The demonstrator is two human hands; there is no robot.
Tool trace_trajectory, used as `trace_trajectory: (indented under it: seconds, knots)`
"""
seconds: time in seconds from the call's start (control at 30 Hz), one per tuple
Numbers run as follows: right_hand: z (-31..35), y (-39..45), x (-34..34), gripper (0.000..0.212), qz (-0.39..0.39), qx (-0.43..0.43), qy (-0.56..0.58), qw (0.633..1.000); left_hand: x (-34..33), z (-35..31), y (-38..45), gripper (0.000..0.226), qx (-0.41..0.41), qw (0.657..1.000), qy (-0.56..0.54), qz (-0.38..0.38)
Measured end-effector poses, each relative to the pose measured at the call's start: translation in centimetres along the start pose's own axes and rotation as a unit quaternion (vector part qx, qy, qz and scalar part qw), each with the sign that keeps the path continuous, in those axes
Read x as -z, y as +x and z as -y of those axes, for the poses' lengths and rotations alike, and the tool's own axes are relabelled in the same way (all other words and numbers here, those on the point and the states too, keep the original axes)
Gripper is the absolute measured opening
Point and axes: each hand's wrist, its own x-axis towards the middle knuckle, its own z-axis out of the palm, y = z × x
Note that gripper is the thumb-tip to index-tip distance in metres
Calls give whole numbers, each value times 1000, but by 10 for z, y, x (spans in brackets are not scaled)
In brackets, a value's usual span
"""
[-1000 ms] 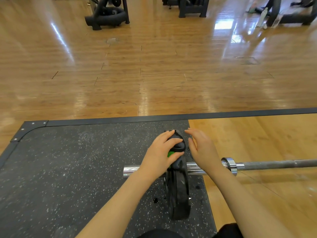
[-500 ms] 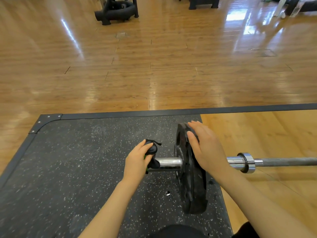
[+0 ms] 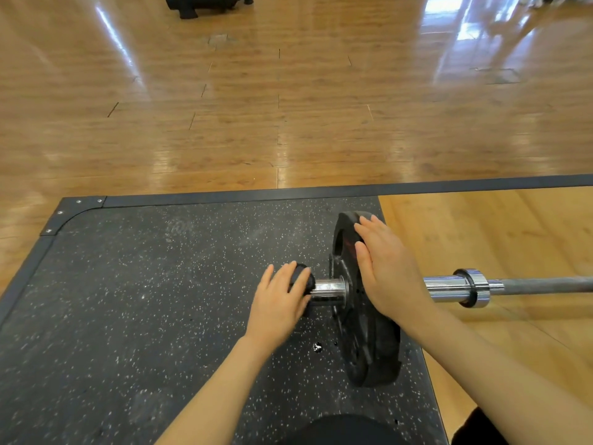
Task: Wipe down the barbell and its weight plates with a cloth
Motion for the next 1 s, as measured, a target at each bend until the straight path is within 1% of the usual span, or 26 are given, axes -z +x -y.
trace_trajectory:
  seconds: [0.1,0.2,0.33,0.5,0.57,0.7,0.9,1.0]
  knots:
    - [0,0,-2,41,-11,0,6,1000,-10,-25,5,49,-47,999,1,16]
    - [-1,1,-3,40,-14,1,10,1000,-15,-32,6,51,-40,999,0,15]
    - [-1,0,-2,40,-12,6,6,1000,-10,-14,0,50,-39,999,-9,8]
    - [0,0,-1,39,-12,5,8,1000,1,26,-19,51,-5,1000,-14,-13]
    - [1,0,-1,39,-15,5,10,1000,3,30,-19,50,-12,1000,-22,-12]
    - [0,0,-2,39,-21,3,12,1000,0,13,-14,47,-43,999,-20,-8]
    - [1,0,-2,38,-28,4,6,1000,-17,-34,4,52,-89,996,-23,4]
    - [1,0,-2,38,-26,4,5,1000,-18,-30,3,51,-104,994,-12,-7]
